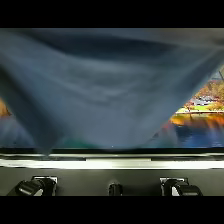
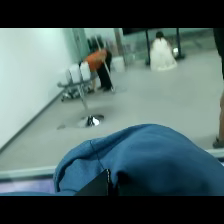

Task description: Fold the shirts.

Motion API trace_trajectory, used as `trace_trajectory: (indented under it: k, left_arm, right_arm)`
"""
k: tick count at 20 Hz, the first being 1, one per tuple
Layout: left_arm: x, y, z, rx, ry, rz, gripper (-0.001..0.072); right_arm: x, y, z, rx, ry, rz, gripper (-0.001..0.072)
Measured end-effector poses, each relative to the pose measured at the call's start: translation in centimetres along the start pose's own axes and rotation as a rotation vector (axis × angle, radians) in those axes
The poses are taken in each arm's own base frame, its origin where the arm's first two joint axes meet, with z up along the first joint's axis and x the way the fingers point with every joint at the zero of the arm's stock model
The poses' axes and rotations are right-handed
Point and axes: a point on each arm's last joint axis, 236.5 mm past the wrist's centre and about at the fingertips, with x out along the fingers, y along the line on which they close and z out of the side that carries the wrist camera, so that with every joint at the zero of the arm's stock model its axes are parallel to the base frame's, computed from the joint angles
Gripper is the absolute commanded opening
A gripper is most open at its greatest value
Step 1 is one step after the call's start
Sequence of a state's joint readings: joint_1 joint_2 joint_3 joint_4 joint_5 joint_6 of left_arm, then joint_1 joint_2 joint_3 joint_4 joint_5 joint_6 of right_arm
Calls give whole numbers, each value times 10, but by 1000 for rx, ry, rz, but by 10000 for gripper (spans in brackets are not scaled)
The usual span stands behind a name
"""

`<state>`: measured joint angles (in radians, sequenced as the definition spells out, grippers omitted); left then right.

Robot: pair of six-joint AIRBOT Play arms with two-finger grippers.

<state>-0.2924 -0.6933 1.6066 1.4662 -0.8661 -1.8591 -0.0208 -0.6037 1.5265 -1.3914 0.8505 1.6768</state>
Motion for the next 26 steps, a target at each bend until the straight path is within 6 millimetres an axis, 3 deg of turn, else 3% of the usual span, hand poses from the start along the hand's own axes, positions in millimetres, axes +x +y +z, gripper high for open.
trace_trajectory:
  k: [2, 4, 8, 11, 13, 14, 15, 16, 17, 19, 22, 24, 26]
  left_arm:
    - [26, 29, -44, 35, 148, 93, 30]
    - [54, 60, -98, 83, 308, 174, 31]
    - [106, 128, -243, 132, 678, 304, 31]
    - [125, 167, -341, 137, 912, 366, 31]
    - [128, 186, -394, 124, 1042, 393, 31]
    - [126, 193, -418, 113, 1101, 403, 32]
    - [123, 198, -439, 102, 1161, 414, 32]
    - [119, 202, -455, 91, 1204, 422, 32]
    - [116, 205, -467, 81, 1241, 428, 31]
    - [109, 208, -484, 68, 1296, 439, 32]
    - [102, 212, -495, 60, 1341, 450, 32]
    - [99, 212, -498, 54, 1359, 453, 32]
    - [96, 213, -500, 55, 1374, 455, 31]
  right_arm:
    - [21, -12, -35, 1, 136, -36, 43]
    - [53, -31, -92, 5, 343, -84, 44]
    - [130, -70, -211, 44, 676, -152, 44]
    - [185, -90, -304, 143, 835, -177, 44]
    - [208, -94, -363, 273, 922, -197, 44]
    - [215, -93, -391, 347, 967, -204, 58]
    - [220, -91, -414, 416, 1002, -207, 219]
    - [223, -88, -432, 470, 1034, -207, 501]
    - [225, -84, -447, 515, 1060, -203, 700]
    - [225, -78, -460, 543, 1092, -175, 693]
    - [207, -71, -454, 498, 1162, -101, 676]
    - [175, -62, -454, 463, 1286, -42, 676]
    - [121, -42, -467, 433, 1487, 34, 677]
